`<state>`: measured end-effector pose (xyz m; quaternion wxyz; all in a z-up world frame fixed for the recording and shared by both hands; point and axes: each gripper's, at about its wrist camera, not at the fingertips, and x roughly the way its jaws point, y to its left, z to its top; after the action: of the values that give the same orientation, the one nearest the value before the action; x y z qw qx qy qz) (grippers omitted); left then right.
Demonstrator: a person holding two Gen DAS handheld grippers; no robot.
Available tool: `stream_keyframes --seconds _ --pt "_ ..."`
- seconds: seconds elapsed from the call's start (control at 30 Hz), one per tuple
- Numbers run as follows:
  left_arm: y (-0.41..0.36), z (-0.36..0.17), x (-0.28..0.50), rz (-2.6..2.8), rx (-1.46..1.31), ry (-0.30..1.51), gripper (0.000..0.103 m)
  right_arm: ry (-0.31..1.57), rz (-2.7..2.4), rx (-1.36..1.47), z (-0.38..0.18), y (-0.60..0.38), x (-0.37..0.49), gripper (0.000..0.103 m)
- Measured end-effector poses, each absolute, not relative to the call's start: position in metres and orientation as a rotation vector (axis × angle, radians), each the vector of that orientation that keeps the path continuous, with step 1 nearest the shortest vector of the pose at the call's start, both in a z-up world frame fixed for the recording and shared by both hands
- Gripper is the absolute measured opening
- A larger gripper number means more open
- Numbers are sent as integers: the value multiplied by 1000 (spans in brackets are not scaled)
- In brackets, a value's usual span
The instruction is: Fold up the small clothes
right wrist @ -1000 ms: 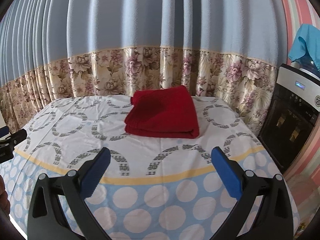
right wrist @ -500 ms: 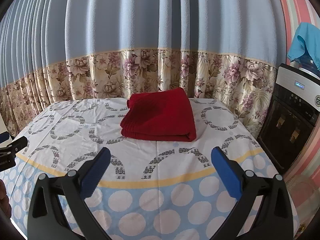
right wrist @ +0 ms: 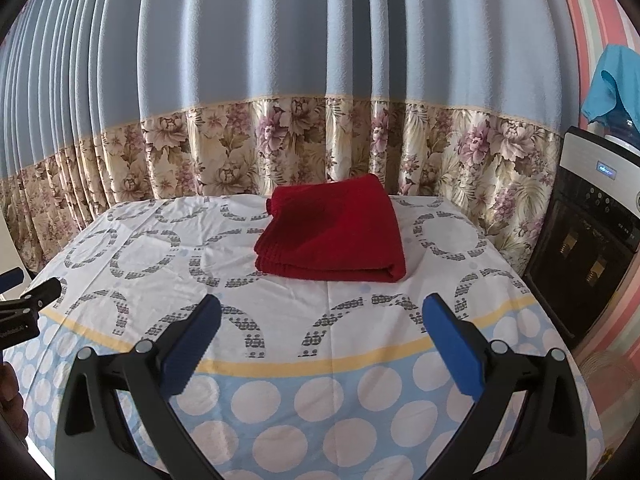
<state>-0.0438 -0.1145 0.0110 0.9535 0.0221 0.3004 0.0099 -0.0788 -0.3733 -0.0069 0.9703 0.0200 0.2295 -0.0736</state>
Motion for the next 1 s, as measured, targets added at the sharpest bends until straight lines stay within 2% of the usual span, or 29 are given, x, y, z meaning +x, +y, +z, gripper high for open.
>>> stream_keyframes --seconds 1.0 --pt "-97 16 -48 38 10 601 100 466 -134 31 -6 -363 -80 101"
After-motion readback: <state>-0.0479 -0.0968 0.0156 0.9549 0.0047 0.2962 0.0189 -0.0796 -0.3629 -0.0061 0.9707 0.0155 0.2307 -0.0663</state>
